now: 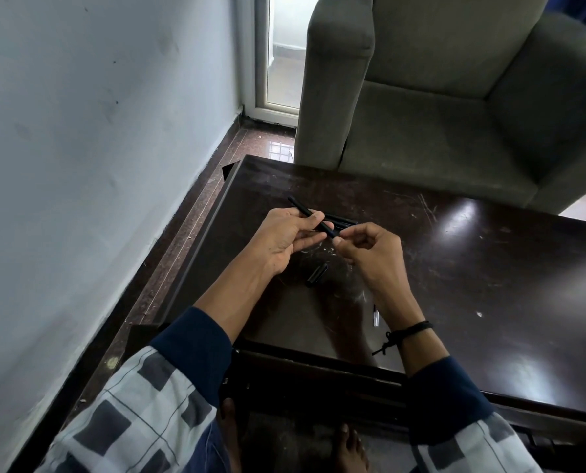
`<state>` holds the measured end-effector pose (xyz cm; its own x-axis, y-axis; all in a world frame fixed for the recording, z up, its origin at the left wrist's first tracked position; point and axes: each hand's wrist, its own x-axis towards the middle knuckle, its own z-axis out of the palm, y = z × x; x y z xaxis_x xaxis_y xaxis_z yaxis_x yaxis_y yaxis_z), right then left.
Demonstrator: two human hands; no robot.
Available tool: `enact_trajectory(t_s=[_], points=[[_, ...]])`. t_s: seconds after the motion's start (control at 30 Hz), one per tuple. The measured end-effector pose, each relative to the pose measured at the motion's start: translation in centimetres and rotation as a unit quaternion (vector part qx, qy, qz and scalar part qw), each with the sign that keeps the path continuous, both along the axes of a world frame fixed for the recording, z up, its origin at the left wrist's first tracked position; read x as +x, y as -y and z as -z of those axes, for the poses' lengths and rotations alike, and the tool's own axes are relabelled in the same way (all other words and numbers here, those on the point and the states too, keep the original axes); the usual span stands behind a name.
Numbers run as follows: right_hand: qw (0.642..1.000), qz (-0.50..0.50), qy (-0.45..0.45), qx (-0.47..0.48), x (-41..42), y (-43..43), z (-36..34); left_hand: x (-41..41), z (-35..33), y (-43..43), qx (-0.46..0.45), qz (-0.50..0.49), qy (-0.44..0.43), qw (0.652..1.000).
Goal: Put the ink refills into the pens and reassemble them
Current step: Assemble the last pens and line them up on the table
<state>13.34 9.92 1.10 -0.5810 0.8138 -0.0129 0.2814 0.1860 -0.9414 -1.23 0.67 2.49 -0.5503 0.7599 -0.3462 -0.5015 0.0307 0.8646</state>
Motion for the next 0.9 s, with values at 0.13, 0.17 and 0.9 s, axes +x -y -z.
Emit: enact_trajectory(t_s=[0.13,0.17,0.9], points=[[0.999,0.008,0.001,-0.043,-0.02,0.02,-0.34,0.04,0.03,-0.03,0.0,-0.003,-0.001,1.0],[0.999,0.005,0.001,-0.05,-0.05,0.0,-0.4,0.04,0.02,-0.04,0.0,-0.004,-0.001,1.0],[1.0,-0.006,0.0,-0.006,0.09,-0.14,-0.23,-0.03,0.04,-0.08,-0.002,-0.004,0.004,1.0]])
